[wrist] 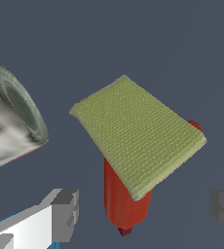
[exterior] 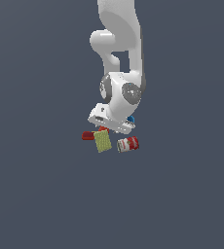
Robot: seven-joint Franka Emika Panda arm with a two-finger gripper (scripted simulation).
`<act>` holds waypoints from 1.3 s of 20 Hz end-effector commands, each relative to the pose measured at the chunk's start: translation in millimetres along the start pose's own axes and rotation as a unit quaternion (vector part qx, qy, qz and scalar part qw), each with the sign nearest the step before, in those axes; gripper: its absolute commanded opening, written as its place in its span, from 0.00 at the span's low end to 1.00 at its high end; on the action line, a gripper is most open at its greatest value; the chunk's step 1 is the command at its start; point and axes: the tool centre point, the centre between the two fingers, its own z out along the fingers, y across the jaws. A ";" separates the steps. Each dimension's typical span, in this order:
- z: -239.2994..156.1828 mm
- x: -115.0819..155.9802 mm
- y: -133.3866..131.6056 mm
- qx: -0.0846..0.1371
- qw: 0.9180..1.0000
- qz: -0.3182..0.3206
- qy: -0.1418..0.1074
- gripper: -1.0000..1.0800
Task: Pick up a designated object from a clutter of objects.
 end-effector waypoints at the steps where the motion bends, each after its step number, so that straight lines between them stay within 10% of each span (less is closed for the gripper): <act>1: 16.1 -6.6 -1.0 -0.011 1.000 0.006 -0.004 1.00; 26: 72.7 -22.6 -1.5 -0.029 0.999 0.014 -0.012 1.00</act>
